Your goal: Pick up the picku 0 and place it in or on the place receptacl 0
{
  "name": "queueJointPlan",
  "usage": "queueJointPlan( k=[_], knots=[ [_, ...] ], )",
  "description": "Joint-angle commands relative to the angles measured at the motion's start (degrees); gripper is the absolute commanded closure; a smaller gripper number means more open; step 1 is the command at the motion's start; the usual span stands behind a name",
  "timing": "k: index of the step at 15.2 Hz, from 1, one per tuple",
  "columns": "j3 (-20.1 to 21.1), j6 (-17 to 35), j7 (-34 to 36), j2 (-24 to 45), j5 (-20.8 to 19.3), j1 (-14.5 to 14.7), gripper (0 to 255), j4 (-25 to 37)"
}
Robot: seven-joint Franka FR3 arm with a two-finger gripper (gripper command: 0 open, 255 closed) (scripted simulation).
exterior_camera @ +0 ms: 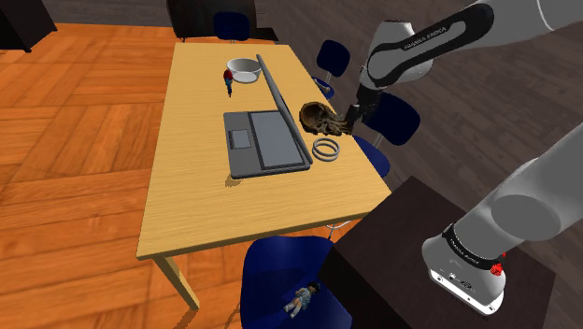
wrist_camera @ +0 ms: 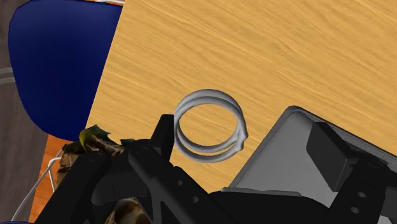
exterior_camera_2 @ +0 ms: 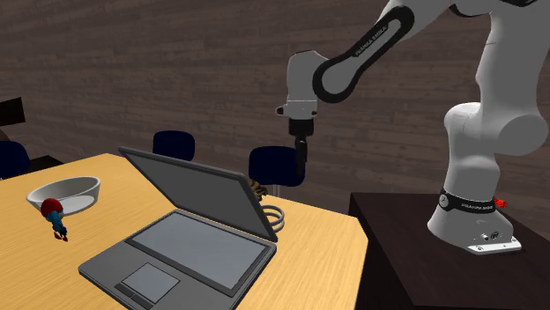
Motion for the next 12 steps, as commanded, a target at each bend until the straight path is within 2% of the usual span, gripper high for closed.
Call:
queueJointPlan(
  k=[1,7,12],
  knots=[
    [-0.33,2.87,-0.70,4.94,0.10,-0.28,0,2.17],
    [-0.90,8.90,-2.55,18.40,0.67,-1.37,0,9.62],
    [-1.02,11.96,-3.78,29.55,1.12,-2.59,0,17.76]
  ],
)
